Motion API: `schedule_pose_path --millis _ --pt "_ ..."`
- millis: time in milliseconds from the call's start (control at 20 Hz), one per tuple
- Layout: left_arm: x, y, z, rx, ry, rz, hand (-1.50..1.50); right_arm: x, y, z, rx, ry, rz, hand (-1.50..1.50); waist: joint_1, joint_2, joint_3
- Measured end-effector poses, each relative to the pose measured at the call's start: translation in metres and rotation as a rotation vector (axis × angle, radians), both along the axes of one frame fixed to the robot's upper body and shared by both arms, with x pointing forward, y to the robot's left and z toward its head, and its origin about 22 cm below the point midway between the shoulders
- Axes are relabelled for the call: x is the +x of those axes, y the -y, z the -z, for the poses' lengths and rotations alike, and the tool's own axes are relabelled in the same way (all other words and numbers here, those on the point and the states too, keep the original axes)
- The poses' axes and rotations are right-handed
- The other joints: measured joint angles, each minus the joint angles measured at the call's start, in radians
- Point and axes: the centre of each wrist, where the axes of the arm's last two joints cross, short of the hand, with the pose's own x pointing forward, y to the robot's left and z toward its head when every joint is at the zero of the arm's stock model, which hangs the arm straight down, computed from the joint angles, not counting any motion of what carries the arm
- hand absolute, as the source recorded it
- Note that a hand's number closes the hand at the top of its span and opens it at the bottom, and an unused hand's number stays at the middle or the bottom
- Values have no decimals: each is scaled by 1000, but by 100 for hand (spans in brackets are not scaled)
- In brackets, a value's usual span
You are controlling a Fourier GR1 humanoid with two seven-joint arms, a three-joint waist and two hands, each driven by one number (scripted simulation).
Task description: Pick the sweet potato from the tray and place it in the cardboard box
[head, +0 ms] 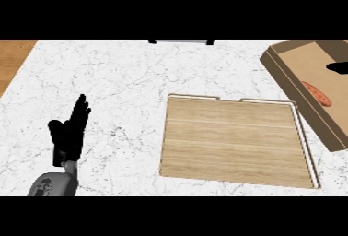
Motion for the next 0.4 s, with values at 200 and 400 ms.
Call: schedule_pose_path --millis 200,400 --pt "-1 -2 1 -3 -4 -7 0 -3 5 -2 84 181 -58 -150 -6 -3 1" --pt "-3 -4 4 5 -9 -18 0 -10 16 0 182 340 -71 -150 -19 -9 -1"
